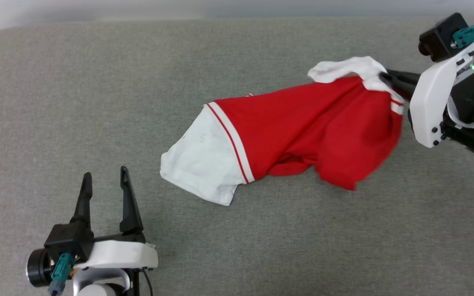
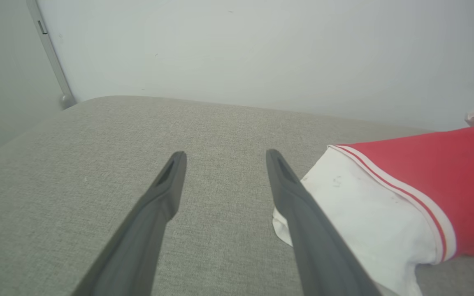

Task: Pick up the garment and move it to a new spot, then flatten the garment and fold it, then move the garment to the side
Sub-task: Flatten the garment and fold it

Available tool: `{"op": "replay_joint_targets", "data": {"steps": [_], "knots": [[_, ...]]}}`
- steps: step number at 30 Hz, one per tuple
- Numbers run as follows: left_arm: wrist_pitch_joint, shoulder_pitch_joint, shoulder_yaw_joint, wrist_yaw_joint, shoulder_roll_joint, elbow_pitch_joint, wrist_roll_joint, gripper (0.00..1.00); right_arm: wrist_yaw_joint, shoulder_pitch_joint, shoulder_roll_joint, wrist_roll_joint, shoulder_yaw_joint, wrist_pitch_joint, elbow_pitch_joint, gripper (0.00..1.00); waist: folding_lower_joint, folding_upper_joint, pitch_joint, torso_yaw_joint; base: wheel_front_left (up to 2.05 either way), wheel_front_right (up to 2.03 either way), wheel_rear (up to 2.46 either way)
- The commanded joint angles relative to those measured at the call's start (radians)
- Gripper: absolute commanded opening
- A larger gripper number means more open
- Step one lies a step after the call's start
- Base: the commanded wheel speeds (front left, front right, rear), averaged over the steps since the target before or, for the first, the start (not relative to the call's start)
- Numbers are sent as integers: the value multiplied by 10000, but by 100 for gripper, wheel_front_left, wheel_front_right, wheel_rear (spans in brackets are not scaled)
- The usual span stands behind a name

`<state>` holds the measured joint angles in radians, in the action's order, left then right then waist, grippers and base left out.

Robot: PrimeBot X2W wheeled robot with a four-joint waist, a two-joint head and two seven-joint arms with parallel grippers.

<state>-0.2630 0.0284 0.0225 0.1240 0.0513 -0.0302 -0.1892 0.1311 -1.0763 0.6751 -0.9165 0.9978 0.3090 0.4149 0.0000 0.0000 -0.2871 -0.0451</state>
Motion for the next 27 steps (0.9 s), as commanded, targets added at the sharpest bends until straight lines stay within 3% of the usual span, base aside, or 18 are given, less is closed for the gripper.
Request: {"op": "replay_joint_targets", "data": {"steps": [1,7,16,17,18,19,27], "knots": [[-24,232,115,31,-13,59,-85,100,-7,-4,-266,54,-51,100,886,0,0,0,-263,-259,0,0,0],[-24,454,373,102,-12,272,-260,100,-7,528,-832,33,-416,-384,3841,0,0,0,-404,-721,0,0,0],[-24,311,265,128,-13,452,-249,100,-7,1125,-1373,-406,-350,-1060,5192,0,0,0,-174,-509,0,0,0],[-24,304,259,120,-13,474,-217,100,-7,1139,-1405,-442,-395,-1301,5244,29,0,0,-105,-454,0,0,0],[-24,297,264,101,-13,504,-193,100,-7,1121,-1394,-386,-422,-1606,5311,92,0,0,-27,-410,0,0,0],[-24,278,263,81,-13,534,-161,100,-7,1088,-1365,-289,-439,-1944,5379,100,0,0,67,-371,0,0,0],[-24,-75,64,19,-15,661,-43,100,-7,1393,-1272,156,-487,-4164,5329,100,0,0,763,-109,0,0,0]]}}
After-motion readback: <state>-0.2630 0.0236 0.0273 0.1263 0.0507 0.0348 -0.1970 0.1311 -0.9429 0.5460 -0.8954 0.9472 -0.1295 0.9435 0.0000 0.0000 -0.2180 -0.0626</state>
